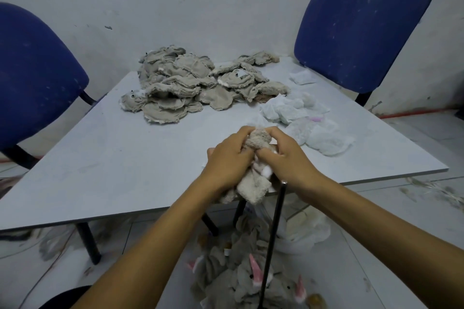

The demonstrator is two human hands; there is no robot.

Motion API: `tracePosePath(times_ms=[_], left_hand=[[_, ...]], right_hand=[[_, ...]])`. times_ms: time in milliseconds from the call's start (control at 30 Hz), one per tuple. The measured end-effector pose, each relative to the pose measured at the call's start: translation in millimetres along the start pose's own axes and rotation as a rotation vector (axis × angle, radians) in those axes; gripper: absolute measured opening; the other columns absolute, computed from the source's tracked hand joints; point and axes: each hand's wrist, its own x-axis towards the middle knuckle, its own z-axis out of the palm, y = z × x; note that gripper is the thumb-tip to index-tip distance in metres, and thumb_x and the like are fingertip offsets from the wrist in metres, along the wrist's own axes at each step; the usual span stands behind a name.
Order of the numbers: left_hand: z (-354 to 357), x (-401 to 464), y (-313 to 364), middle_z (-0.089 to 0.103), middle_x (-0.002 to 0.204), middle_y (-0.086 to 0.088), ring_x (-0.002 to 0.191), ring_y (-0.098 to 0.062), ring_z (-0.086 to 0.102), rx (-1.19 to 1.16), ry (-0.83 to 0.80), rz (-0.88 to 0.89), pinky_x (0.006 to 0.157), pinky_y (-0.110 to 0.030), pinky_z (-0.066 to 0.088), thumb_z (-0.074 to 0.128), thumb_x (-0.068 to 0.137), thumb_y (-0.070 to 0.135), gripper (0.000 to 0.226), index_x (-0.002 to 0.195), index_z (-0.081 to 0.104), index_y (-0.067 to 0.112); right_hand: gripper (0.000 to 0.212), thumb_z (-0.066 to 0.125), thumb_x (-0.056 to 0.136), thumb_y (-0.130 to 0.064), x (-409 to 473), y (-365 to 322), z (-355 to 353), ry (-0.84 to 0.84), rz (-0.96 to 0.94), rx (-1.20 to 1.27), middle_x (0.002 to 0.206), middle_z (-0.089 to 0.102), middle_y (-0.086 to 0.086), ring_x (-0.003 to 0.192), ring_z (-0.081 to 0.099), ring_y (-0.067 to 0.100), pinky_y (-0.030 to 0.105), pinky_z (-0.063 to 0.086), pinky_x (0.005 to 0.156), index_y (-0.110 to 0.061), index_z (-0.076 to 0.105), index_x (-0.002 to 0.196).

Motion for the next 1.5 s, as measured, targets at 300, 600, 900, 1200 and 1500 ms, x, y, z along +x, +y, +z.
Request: tracePosePath(times_ms=[300,600,900,1200,1500], left_hand=[[1,-10,7,0.068,0.106,0.006,0.1,-0.018,0.061,0.031,0.167,0.145,0.086,-0.042,0.05,0.046,0.068,0.012,0.06,0.12,0.061,0.039],[-21,0,-10,0.071,0.104,0.019,0.095,0.005,0.064,-0.105,-0.003,0.145,0.086,-0.025,0.052,0.062,0.075,0.016,0.052,0.116,0.063,0.048],[-20,-2,5,0.071,0.115,0.001,0.105,-0.015,0.067,-0.556,-0.222,0.016,0.089,-0.029,0.055,0.052,0.089,-0.001,0.052,0.129,0.058,0.031],[-12,-6,7,0.069,0.099,0.004,0.084,-0.013,0.062,0.082,0.29,0.095,0.074,-0.023,0.047,0.048,0.088,0.015,0.055,0.14,0.05,0.036],[-21,-9,18,0.068,0.101,0.007,0.085,-0.008,0.065,-0.09,0.238,-0.036,0.069,-0.032,0.053,0.061,0.068,0.03,0.057,0.12,0.053,0.051]], right_hand=[[0.031,0.05,0.09,-0.005,-12,-3,7,-0.033,-0.053,0.126,0.09,0.072,0.006,0.082,0.068,0.025,0.038,0.054,0.072,-0.023,0.064,0.111],[0.03,0.052,0.095,-0.007,-7,-3,1,-0.051,0.123,0.24,0.078,0.069,0.018,0.06,0.061,0.025,0.033,0.051,0.05,-0.026,0.061,0.117],[0.035,0.051,0.094,0.005,3,-22,-7,-0.002,0.085,0.339,0.104,0.07,0.025,0.091,0.069,0.036,0.048,0.057,0.081,-0.011,0.057,0.125],[0.039,0.049,0.093,0.004,5,-30,2,-0.21,0.167,0.415,0.067,0.064,0.005,0.054,0.058,0.01,0.025,0.051,0.056,-0.019,0.061,0.123],[0.076,0.064,0.075,0.004,-4,-45,-14,-0.025,-0.132,0.078,0.103,0.056,0.004,0.073,0.056,0.008,0.023,0.051,0.058,-0.045,0.049,0.131]])
